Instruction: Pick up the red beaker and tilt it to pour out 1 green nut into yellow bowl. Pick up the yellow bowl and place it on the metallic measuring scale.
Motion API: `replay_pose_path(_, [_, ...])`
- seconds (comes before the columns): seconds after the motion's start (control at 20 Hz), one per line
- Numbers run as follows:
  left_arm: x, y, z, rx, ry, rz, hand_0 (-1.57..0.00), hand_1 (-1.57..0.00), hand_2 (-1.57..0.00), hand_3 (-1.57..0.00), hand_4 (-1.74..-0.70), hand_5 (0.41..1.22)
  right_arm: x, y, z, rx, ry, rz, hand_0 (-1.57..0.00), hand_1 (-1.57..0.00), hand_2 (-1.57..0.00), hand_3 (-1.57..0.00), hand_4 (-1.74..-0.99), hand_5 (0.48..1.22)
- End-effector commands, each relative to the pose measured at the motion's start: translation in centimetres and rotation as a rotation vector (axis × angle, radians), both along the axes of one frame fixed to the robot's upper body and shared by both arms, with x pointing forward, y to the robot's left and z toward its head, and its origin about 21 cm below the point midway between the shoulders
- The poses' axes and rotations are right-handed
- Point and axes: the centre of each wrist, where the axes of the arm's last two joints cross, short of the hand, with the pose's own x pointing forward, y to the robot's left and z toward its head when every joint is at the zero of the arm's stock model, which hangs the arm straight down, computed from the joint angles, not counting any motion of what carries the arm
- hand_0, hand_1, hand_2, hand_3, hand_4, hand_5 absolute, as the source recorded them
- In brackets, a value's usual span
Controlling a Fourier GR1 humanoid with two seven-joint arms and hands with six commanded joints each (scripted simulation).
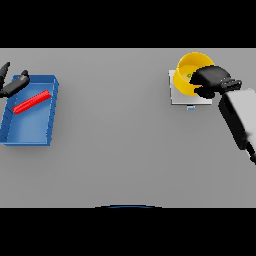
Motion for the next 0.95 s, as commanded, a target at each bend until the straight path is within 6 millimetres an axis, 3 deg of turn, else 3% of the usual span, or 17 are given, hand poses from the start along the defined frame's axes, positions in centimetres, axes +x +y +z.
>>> replay_pose_path(0.0, [0.02, -0.05, 0.3, 0.007, -0.004, 0.002, 0.0, 0.0, 0.0, 0.0, -0.84, 0.78, 0.05, 0.25, -0.11, -0.007, 0.0, -0.016, -1.57, -1.57, -1.4, -1.38, -1.741, 1.221])
replay_pose_path(0.05, [-0.19, 0.2, 0.28, 0.01, -0.007, -0.001, 0.0, 0.0, 0.0, 0.0, -0.84, 0.779, 0.1, 0.33, -0.06, -0.002, 0.006, -0.017, -1.57, -1.5, -1.44, -1.25, -1.741, 1.221])
replay_pose_path(0.1, [-0.33, 0.14, 0.23, 0.011, 0.0, -0.004, 0.0, 0.0, 0.0, 0.0, -0.84, 0.775, 0.08, 0.43, -0.11, 0.0, 0.008, -0.02, -1.56, -1.43, -1.34, -1.11, -1.682, 1.221])
replay_pose_path(0.15, [-0.24, -0.22, 0.27, 0.003, 0.004, -0.01, 0.0, 0.0, 0.0, 0.0, -0.84, 0.773, -0.05, 0.42, -0.49, 0.002, 0.015, -0.028, -1.47, -1.28, -1.18, -0.96, -1.632, 1.145])
replay_pose_path(0.25, [-0.2, 0.17, 0.49, 0.002, 0.001, 0.002, 0.0, 0.0, 0.0, 0.0, -0.83, 0.771, 0.14, 0.71, -0.2, 0.031, 0.039, -0.042, -1.15, -0.96, -0.85, -0.69, -1.559, 1.014])
replay_pose_path(0.4, [-0.29, 0.12, 0.14, -0.011, 0.002, 0.001, 0.0, 0.0, 0.0, 0.0, -0.84, 0.764, 0.19, 0.32, 0.1, 0.046, 0.063, -0.075, -0.61, -0.56, -0.47, -0.39, -1.496, 0.89])
replay_pose_path(0.6, [-0.33, -0.33, 0.07, -0.011, -0.002, -0.009, 0.0, 0.0, 0.0, 0.0, -0.83, 0.75, 0.21, 0.34, 0.2, 0.031, 0.071, -0.059, -0.25, -0.24, -0.19, -0.16, -1.448, 0.824])
replay_pose_path(0.9, [-0.09, 0.01, 0.29, 0.001, -0.006, 0.0, 0.0, 0.0, 0.0, 0.0, -0.83, 0.76, 0.08, 0.28, -0.29, -0.008, 0.094, -0.068, -0.06, -0.06, -0.05, -0.04, -1.39, 0.779])
